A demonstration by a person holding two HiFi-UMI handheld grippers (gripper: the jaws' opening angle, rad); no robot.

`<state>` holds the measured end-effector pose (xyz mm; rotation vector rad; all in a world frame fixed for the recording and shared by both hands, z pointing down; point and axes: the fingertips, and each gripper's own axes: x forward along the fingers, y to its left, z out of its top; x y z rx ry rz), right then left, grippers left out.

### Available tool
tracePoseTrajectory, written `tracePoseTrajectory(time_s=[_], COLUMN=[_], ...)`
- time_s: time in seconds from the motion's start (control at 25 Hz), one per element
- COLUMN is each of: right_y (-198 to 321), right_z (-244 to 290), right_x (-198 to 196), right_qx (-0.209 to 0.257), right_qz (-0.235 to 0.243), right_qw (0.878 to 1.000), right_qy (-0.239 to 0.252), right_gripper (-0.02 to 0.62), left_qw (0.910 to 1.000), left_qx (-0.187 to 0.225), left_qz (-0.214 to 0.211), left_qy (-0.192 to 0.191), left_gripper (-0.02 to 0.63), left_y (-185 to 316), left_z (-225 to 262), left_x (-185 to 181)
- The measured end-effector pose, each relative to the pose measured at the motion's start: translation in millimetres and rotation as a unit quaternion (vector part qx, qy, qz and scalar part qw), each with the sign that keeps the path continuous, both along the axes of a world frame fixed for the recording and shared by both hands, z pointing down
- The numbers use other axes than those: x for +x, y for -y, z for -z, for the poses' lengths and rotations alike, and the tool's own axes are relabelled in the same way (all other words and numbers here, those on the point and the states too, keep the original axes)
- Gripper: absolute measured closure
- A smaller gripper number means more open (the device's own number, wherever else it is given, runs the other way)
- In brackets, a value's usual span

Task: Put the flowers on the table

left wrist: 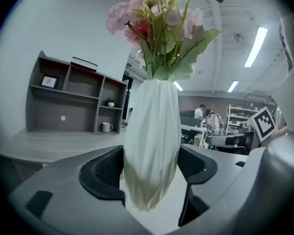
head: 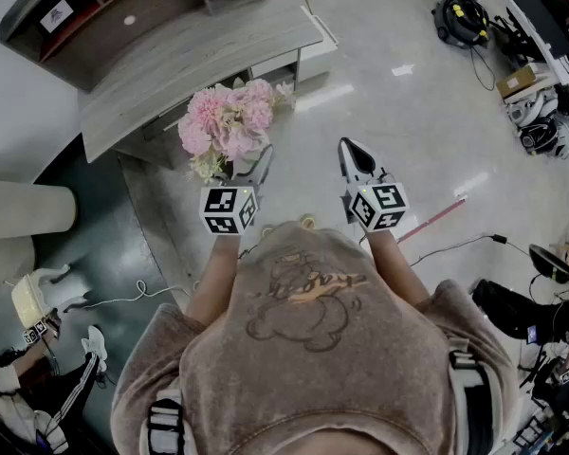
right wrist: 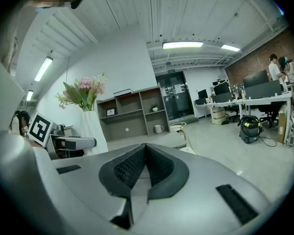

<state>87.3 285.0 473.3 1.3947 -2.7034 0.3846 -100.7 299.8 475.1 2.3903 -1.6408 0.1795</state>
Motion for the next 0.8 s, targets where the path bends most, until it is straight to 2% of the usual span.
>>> tracePoseTrajectory(time_s=[0.48, 0.8], right_y=[10.9, 23.9], right_z=[2.4, -8.7], right_x=[5.5, 36.0], right_qx=[-0.001, -0.012], right_qz=[0.005, 0.014], right_qw=[1.000, 0.999], right_qy=[0.010, 0.026], right_gripper=[0.595, 0.595], left_qw=[0.9999, 0.9998], left_qx=[0.011, 0.014], left_qz=[0.002, 0.011], left_qy=[-0.007, -0.009], left_gripper=[0.252, 0.252], left_y=[9.5, 25.6], left_z=[8.2, 5.2], left_x=[10.7, 41.5])
